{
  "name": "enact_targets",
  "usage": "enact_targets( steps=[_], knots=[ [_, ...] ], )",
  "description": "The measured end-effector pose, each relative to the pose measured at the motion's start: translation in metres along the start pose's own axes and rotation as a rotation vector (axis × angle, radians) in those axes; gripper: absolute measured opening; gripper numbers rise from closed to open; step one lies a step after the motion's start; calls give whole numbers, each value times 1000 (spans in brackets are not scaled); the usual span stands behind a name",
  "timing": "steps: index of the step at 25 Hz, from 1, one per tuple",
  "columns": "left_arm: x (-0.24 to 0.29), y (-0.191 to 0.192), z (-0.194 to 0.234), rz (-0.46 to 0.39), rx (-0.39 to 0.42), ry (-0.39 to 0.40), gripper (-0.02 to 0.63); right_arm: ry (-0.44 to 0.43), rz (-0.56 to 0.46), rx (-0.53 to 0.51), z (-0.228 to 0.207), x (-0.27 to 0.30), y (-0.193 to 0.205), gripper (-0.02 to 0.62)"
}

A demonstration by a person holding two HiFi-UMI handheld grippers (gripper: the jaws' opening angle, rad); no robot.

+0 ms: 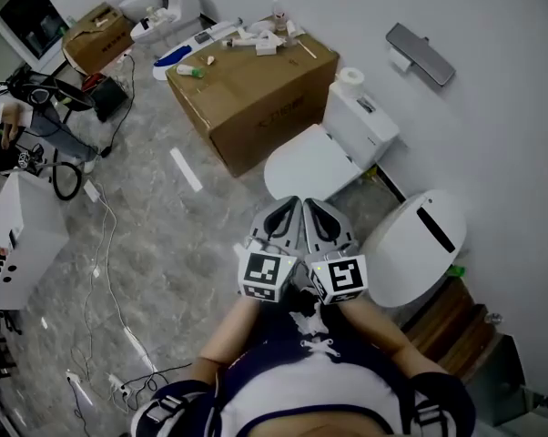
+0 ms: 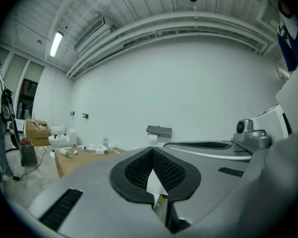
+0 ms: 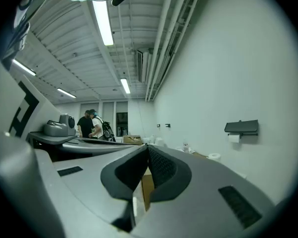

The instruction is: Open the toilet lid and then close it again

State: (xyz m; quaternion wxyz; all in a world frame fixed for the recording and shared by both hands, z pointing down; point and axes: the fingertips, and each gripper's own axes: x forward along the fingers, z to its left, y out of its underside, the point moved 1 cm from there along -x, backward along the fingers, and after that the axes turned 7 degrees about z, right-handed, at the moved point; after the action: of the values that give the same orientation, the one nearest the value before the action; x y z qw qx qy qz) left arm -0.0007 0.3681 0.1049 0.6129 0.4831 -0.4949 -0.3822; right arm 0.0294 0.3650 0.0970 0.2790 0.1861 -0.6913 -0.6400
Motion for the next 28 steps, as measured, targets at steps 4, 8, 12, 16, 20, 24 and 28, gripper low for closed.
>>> enact_targets(
  steps=[4, 8, 12, 16, 20, 24, 28],
  knots=[
    [8, 14, 11, 29, -22, 19, 5, 17, 37, 15, 1, 13, 13, 8],
    [13, 26, 21, 47, -10, 51, 5, 34, 74, 34, 4, 25, 27, 8],
    [20, 35, 27, 64, -3, 66, 5, 56, 97, 66, 1, 33, 37, 8],
    [35, 52, 23, 94, -32, 100, 5, 68, 143, 80, -10, 36, 55, 8],
    [57, 62, 19, 125, -50, 120, 5, 60, 178, 103, -30, 43, 69, 8],
    [84, 68, 21, 145, -51, 126, 5, 44, 185, 110, -51, 58, 78, 8],
    [115, 78, 27, 168, -45, 120, 5, 13, 221, 110, -74, 77, 93, 8]
  ],
)
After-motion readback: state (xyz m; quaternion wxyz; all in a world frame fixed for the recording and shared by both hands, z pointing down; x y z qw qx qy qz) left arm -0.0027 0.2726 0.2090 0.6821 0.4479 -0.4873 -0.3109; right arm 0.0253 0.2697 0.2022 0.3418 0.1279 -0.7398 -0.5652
